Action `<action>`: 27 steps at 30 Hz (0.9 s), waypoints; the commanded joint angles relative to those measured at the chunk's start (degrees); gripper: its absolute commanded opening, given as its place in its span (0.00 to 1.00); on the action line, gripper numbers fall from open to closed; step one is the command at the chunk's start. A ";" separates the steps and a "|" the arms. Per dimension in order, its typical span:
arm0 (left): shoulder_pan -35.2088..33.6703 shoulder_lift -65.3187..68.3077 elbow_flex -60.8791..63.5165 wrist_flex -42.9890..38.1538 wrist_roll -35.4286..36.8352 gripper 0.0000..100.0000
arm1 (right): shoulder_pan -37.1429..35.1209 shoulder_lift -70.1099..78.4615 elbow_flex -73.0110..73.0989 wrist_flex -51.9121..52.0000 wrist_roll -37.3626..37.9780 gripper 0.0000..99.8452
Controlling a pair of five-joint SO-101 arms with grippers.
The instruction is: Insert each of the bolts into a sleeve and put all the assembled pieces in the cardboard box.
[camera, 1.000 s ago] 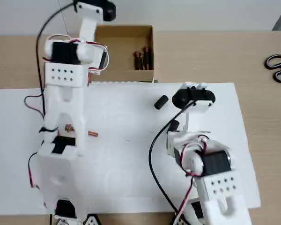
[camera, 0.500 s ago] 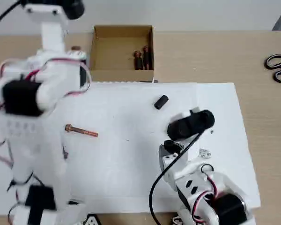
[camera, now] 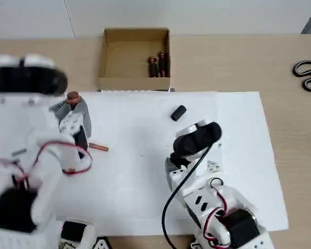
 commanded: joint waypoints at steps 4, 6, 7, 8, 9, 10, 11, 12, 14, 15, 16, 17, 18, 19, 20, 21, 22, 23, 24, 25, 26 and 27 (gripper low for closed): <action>0.44 -24.88 29.32 -21.45 7.12 0.01 | -5.49 -0.66 4.92 -8.04 0.62 0.00; 0.44 -30.77 35.21 -24.62 9.41 0.01 | -6.90 -0.66 6.42 -10.24 0.62 0.00; 0.44 -33.41 37.58 -25.76 10.37 0.01 | -7.43 -0.66 7.21 -11.38 0.62 0.00; 0.44 -35.78 39.52 -26.37 11.16 0.01 | -7.78 -0.66 8.00 -12.53 0.70 0.00; 0.44 -37.71 40.92 -26.46 11.78 0.01 | -8.22 -0.66 8.97 -13.76 1.23 0.00; 0.44 -39.47 42.15 -26.37 12.57 0.01 | -8.75 -0.66 10.02 -15.08 2.55 0.00; 0.44 -40.88 43.21 -26.29 13.19 0.01 | -9.10 -0.66 11.34 -16.57 4.22 0.00; 0.44 -42.02 44.18 -26.02 14.07 0.01 | -9.45 -0.66 12.66 -18.51 6.15 0.00; 0.44 -43.34 45.67 -25.32 16.09 0.01 | -9.71 -0.66 14.42 -22.73 8.97 0.00; 0.44 -43.52 45.93 -25.14 17.14 0.01 | -9.71 -0.66 15.21 -24.66 9.85 0.00; 0.44 -43.52 46.11 -25.14 18.11 0.01 | -9.71 -0.48 15.74 -26.24 10.81 0.00; 0.44 -43.52 46.11 -25.14 18.90 0.01 | -9.71 -0.31 16.18 -27.56 11.78 0.00; 0.53 -43.52 46.11 -25.14 19.52 0.01 | -9.71 -0.31 16.53 -28.44 12.66 0.00; 0.53 -43.52 46.11 -25.14 20.22 0.01 | -9.71 -0.31 16.70 -29.14 13.54 0.00; 0.88 -43.52 46.11 -25.14 20.92 0.01 | -10.07 -0.31 16.70 -29.58 14.24 0.00; 1.76 -43.43 46.11 -25.14 21.63 0.01 | -10.59 -0.31 16.70 -29.85 15.03 0.00; 2.90 -43.43 46.11 -25.14 22.24 0.01 | -11.21 -0.31 16.70 -29.85 15.65 0.00; 4.31 -43.43 46.11 -25.14 22.95 0.01 | -12.18 -0.31 16.70 -29.85 15.91 0.00; 5.80 -43.43 46.11 -25.14 23.91 0.01 | -13.23 -0.40 16.70 -29.85 16.09 0.00; 7.03 -43.43 46.11 -25.14 24.44 0.01 | -14.20 -0.40 16.70 -29.85 16.09 0.00; 8.00 -43.43 46.11 -25.23 24.62 0.01 | -15.34 -0.40 16.70 -29.85 16.09 0.00; 8.53 -43.43 46.11 -25.23 24.62 0.01 | -16.22 -0.40 16.70 -29.85 16.09 0.00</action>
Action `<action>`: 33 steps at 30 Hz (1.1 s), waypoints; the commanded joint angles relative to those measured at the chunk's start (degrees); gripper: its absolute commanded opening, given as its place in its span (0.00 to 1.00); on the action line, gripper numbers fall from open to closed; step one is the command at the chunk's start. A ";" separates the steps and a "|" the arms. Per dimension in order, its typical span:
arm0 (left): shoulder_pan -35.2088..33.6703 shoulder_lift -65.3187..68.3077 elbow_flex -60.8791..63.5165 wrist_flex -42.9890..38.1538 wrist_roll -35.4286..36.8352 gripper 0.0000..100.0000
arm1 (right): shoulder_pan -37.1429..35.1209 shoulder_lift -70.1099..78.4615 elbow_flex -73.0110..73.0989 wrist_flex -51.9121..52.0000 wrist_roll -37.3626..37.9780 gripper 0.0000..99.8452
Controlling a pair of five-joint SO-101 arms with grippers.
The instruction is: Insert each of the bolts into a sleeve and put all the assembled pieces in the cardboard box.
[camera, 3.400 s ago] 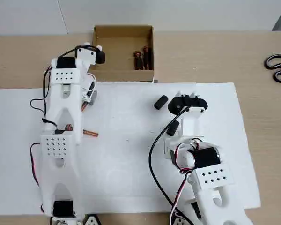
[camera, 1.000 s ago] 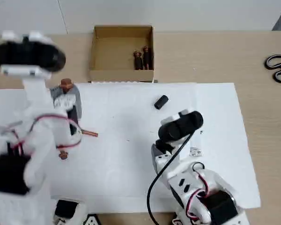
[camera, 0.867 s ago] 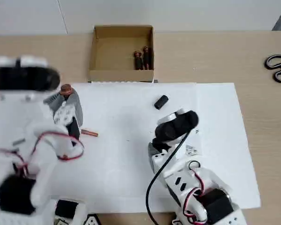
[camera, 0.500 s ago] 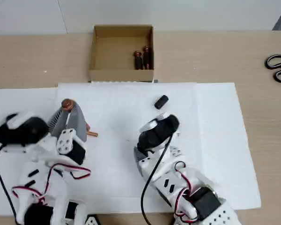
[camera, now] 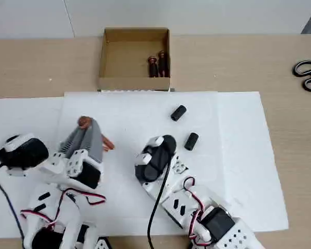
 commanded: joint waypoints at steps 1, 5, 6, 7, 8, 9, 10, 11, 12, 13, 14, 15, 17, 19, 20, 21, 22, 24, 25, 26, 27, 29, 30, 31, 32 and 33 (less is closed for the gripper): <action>2.37 -0.35 -0.13 -0.97 0.70 0.01 | -3.03 -0.48 -0.35 -1.63 0.88 0.00; 2.81 0.79 -0.13 -0.88 0.70 0.01 | -3.65 -0.66 -0.44 -1.71 0.88 0.00; 2.81 1.05 -0.13 -0.88 0.70 0.01 | -3.65 -0.66 -0.53 -2.07 0.88 0.00; 2.81 1.41 -0.13 -0.88 0.62 0.01 | -3.65 -0.66 -0.88 -2.59 0.88 0.00; 3.43 1.76 -0.04 -0.88 0.62 0.01 | -3.65 -0.66 -1.23 -3.21 0.88 0.00; 4.22 2.11 0.04 -0.79 0.62 0.01 | -3.65 -0.66 -1.67 -3.65 0.88 0.00; 5.27 2.29 0.31 -0.44 0.62 0.01 | -3.65 -0.40 -2.11 -4.09 0.88 0.00; 6.51 2.37 0.57 -0.35 0.62 0.01 | -3.65 -0.31 -2.37 -4.18 0.88 0.00; 7.38 2.37 0.92 -0.09 0.62 0.01 | -3.65 -0.31 -2.64 -4.18 0.97 0.00; 8.00 2.37 1.36 0.09 0.62 0.01 | -3.65 -0.31 -2.64 -4.09 0.97 0.00; 8.44 2.37 1.63 0.35 0.62 0.01 | -3.65 -0.48 -2.64 -4.00 0.97 0.00; 8.62 2.37 1.71 0.70 0.62 0.01 | -3.65 -0.66 -2.64 -4.00 0.97 0.00; 8.70 2.46 1.71 1.58 0.62 0.01 | -3.65 -0.66 -2.64 -4.35 0.97 0.00; 8.70 2.46 1.71 2.37 0.53 0.01 | -3.65 -0.66 -2.64 -4.35 0.97 0.00; 8.70 2.46 1.71 2.73 0.53 0.01 | -3.56 -0.66 -2.64 -4.35 0.97 0.00; 8.70 2.46 1.71 2.99 0.53 0.01 | -3.56 -0.66 -2.64 -4.35 0.97 0.00; 8.70 2.46 1.71 3.08 0.53 0.01 | -3.56 -0.66 -2.90 -4.35 1.05 0.00; 8.70 2.46 1.71 3.08 0.53 0.01 | -3.47 -0.66 -3.96 -4.35 1.05 0.00; 8.70 2.46 1.71 3.08 0.53 0.01 | -3.47 -0.66 -4.48 -4.35 1.05 0.00; 8.70 2.55 1.80 3.08 0.53 0.01 | -3.47 -0.40 -5.01 -4.35 1.05 0.00; 8.70 2.55 1.89 3.08 0.53 0.01 | -3.47 -0.31 -5.54 -4.26 1.05 0.00; 8.70 2.55 2.77 2.90 0.53 0.01 | -3.56 -0.22 -6.07 -4.26 1.05 0.00; 8.70 2.55 3.21 2.81 0.53 0.01 | -3.65 -0.22 -6.07 -4.26 1.05 0.00; 8.70 2.55 3.56 2.81 0.53 0.01 | -3.65 -0.22 -6.07 -4.26 1.14 0.00; 9.05 2.55 3.82 2.73 0.53 0.01 | -3.65 -0.22 -6.07 -4.26 1.76 0.00; 9.58 2.46 3.82 2.73 0.53 0.01 | -3.65 -0.22 -6.07 -4.35 2.37 0.00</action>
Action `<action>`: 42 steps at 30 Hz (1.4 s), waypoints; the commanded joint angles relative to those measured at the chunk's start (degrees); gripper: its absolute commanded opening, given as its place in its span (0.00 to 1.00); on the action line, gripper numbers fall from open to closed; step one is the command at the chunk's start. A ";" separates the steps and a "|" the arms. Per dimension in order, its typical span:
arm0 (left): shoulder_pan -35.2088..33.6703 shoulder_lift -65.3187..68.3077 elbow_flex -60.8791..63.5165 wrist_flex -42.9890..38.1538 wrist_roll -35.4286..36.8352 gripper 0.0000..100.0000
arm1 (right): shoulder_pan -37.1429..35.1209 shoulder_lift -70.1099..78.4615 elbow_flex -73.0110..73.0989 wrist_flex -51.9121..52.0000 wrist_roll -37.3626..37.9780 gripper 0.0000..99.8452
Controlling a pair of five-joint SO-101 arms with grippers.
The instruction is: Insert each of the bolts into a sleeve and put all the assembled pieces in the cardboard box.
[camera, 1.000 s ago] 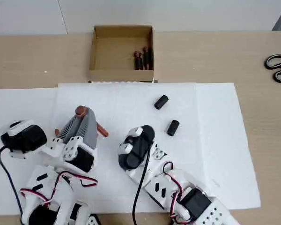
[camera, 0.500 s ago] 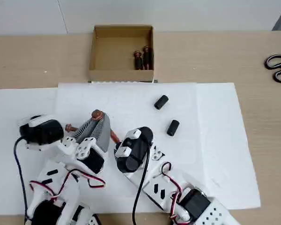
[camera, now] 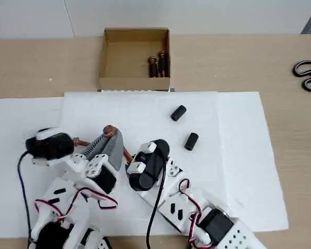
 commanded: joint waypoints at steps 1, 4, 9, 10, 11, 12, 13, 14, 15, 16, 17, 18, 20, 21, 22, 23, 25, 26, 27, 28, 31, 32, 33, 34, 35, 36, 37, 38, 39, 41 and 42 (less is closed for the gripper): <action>1.14 0.44 0.04 -0.44 0.09 0.01 | -0.31 -0.31 -4.04 -1.80 2.20 0.00; 2.20 0.53 0.22 -0.44 0.09 0.01 | -0.31 -0.48 -4.13 -1.80 2.73 0.00; 2.29 0.53 0.84 0.00 -2.46 0.01 | -0.04 -0.75 -4.13 -1.80 2.73 0.00; 2.29 0.53 0.75 0.53 -3.34 0.01 | 0.04 -0.75 -4.13 -1.80 2.73 0.00; 2.64 0.53 0.66 1.49 -4.57 0.01 | 0.40 -0.75 -4.13 -1.80 2.73 0.00; 3.43 0.35 0.66 2.73 -6.07 0.01 | 0.92 -0.75 -4.13 -1.80 2.73 0.00; 4.40 0.26 0.66 4.22 -7.47 0.01 | 1.54 -0.75 -4.13 -1.80 2.73 0.00; 5.54 0.26 0.57 5.98 -8.53 0.01 | 2.24 -0.75 -4.13 -1.80 2.73 0.00; 6.68 0.26 0.40 7.47 -9.49 0.01 | 2.86 -0.75 -4.13 -1.80 2.73 0.00; 7.65 0.26 0.04 8.88 -10.20 0.01 | 3.30 -0.75 -4.13 -1.80 2.73 0.00; 8.44 0.26 -0.13 9.58 -10.64 0.01 | 3.38 -0.84 -4.22 -1.80 2.73 0.00; 9.14 0.26 -0.13 9.93 -11.08 0.01 | 3.38 -0.84 -4.48 -1.80 2.73 0.00; 9.67 0.44 -0.13 10.11 -11.78 0.01 | 3.38 -0.84 -4.66 -1.80 2.73 0.00; 9.67 0.44 -0.04 10.11 -12.48 0.01 | 3.38 -0.84 -4.75 -1.80 2.73 0.00; 9.58 0.44 0.04 10.11 -13.19 0.01 | 3.38 -0.84 -4.84 -1.80 2.73 0.00; 9.41 0.44 0.04 10.11 -13.71 0.01 | 3.38 -0.84 -4.92 -1.80 2.73 0.00; 9.32 0.44 -0.04 9.76 -14.33 0.01 | 3.38 -0.84 -4.92 -1.80 2.73 0.00; 9.23 0.44 -0.13 9.76 -14.42 0.01 | 3.38 -0.84 -4.92 -1.80 2.73 0.00; 8.79 0.44 -0.22 9.76 -14.42 0.01 | 3.38 -0.84 -4.92 -1.80 2.73 0.00; 7.82 0.44 -0.31 9.76 -14.42 0.01 | 3.38 -0.84 -4.84 -1.80 2.73 0.00; 4.40 0.44 -0.31 9.58 -14.51 0.11 | 3.38 -0.84 -4.66 -1.54 2.55 0.00; 3.60 0.53 -0.31 9.67 -14.59 0.15 | 3.38 -0.84 -4.66 -1.45 2.55 0.00; 2.99 0.53 -0.31 9.67 -14.59 0.18 | 3.38 -0.84 -4.57 -1.45 2.46 0.00; 2.64 0.53 -0.31 9.67 -14.77 0.20 | 3.38 -0.84 -4.57 -1.45 2.46 0.00; 2.64 0.53 -0.31 9.67 -15.38 0.20 | 3.38 -0.75 -4.57 -1.45 2.46 0.00; 2.64 0.53 -0.31 9.67 -15.65 0.20 | 3.38 -0.66 -4.57 -1.45 2.46 0.00; 2.64 0.53 -0.57 9.49 -15.74 0.19 | 3.38 -0.57 -4.48 -1.45 2.37 0.00; 2.64 0.53 -1.27 9.58 -15.74 0.19 | 3.38 -0.48 -4.31 -1.45 2.37 0.00; 2.64 0.53 -1.80 9.58 -15.74 0.19 | 3.38 -0.66 -3.78 -1.45 2.37 0.00; 2.73 0.53 -2.77 9.67 -15.74 0.19 | 3.38 -0.75 -2.81 -1.45 2.37 0.00; 2.73 0.53 -3.38 9.67 -15.74 0.19 | 3.38 -0.75 -2.46 -1.45 2.37 0.00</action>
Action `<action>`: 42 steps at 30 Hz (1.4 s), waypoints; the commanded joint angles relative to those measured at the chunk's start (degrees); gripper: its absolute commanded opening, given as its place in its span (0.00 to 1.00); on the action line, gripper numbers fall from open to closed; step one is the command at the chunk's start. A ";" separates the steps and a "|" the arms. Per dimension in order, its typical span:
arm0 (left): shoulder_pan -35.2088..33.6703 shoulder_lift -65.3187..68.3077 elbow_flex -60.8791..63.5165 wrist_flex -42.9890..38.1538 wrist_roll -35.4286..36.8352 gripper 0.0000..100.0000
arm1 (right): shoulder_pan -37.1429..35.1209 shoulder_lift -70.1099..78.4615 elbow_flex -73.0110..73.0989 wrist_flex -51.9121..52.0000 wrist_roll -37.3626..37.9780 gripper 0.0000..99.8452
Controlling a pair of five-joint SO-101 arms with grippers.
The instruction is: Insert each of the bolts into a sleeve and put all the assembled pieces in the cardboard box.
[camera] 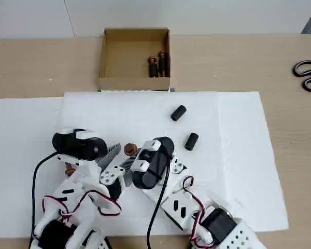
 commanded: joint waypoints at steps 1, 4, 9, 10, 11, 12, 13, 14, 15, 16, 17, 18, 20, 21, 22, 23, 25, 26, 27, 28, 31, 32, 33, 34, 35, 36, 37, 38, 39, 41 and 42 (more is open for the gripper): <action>-0.26 -0.09 -3.91 -0.18 -0.26 0.19 | 0.57 -0.75 -1.14 -1.63 0.26 0.00; -0.09 0.00 -6.29 1.05 -0.26 0.19 | 0.57 -0.75 -0.18 -1.80 0.26 0.00; -0.26 0.00 -8.31 3.78 -0.26 0.19 | 0.66 -0.75 0.62 -1.80 0.26 0.00; -0.26 -0.09 -8.40 3.87 -0.26 0.19 | 0.66 -0.75 0.62 -1.80 0.26 0.00; -0.26 -0.09 -8.40 3.69 -0.26 0.19 | 0.66 -0.75 0.62 -1.80 0.26 0.00; -0.35 -0.09 -8.40 3.52 -0.35 0.18 | 0.75 -0.75 0.62 -1.80 0.26 0.00; -0.35 -0.18 -8.48 3.43 -0.35 0.16 | 1.36 -0.75 0.62 -1.71 0.26 0.00; -0.35 -0.35 -8.48 3.43 -0.35 0.13 | 2.07 -0.75 0.62 -1.71 0.26 0.00; -0.35 -0.35 -8.48 3.43 -0.44 0.09 | 2.95 -0.75 0.62 -1.71 0.26 0.00; -0.97 -0.35 -8.48 3.43 -0.44 0.05 | 3.91 -0.75 0.53 -1.45 0.26 0.00; -1.93 -0.35 -8.48 3.43 -0.44 0.01 | 4.88 -0.75 0.44 -1.45 0.26 0.00; -3.25 -0.35 -8.40 3.43 -0.44 0.00 | 5.93 -0.75 0.35 -1.36 0.35 0.00; -6.51 -0.35 -8.13 3.43 -0.79 0.01 | 8.31 -0.75 0.26 -1.36 0.35 0.00; -8.18 -0.35 -8.04 3.43 -2.11 0.00 | 9.63 -0.75 0.35 -1.36 0.35 0.00; -9.85 -0.35 -7.69 3.34 -3.87 0.01 | 11.12 -0.75 0.44 -1.36 0.35 0.00; -11.43 -0.35 -6.81 2.99 -5.89 0.01 | 12.79 -0.75 0.44 -1.27 0.26 0.00; -15.03 -0.35 -4.26 0.97 -9.93 0.01 | 16.31 -0.75 0.09 0.22 0.18 0.00; -17.05 -0.35 -2.77 -0.09 -11.34 0.01 | 18.07 -0.84 0.09 0.92 -0.26 0.00; -18.90 -0.35 -1.19 -1.23 -12.31 0.01 | 20.00 -0.84 0.09 1.71 -1.32 0.00; -20.48 -0.35 0.48 -2.55 -12.92 0.01 | 21.93 -0.84 0.09 2.77 -2.64 0.00; -23.21 -0.35 5.85 -5.89 -14.07 0.01 | 26.77 -0.84 0.00 5.76 -6.15 0.00; -23.56 -0.35 7.52 -6.42 -14.33 0.01 | 27.82 -0.84 -0.26 6.64 -6.95 0.00; -23.56 -0.35 9.45 -6.86 -14.42 0.01 | 28.79 -0.84 -0.70 7.52 -7.82 0.00; -23.56 -0.35 11.38 -7.38 -14.42 0.01 | 29.49 -0.84 -1.23 8.04 -8.70 0.00; -23.56 -0.35 13.23 -8.00 -14.42 0.01 | 29.85 -0.84 -2.02 8.57 -9.32 0.00; -23.65 -0.35 14.73 -8.62 -14.42 0.01 | 30.11 -0.66 -3.08 9.01 -9.67 0.00; -23.74 -0.35 15.87 -9.32 -14.42 0.01 | 30.11 -0.31 -4.22 9.36 -9.58 0.00; -23.74 -0.35 16.75 -9.85 -14.42 0.01 | 30.11 -0.31 -5.54 9.63 -9.58 0.00; -23.74 -0.35 17.45 -10.29 -14.42 0.01 | 29.93 -0.22 -6.86 9.80 -9.58 0.00; -23.74 -0.35 18.59 -10.90 -14.42 0.01 | 29.93 -0.13 -9.58 9.80 -9.41 0.00; -23.74 -0.35 19.03 -10.90 -14.42 0.01 | 29.93 0.22 -10.90 9.80 -9.32 0.00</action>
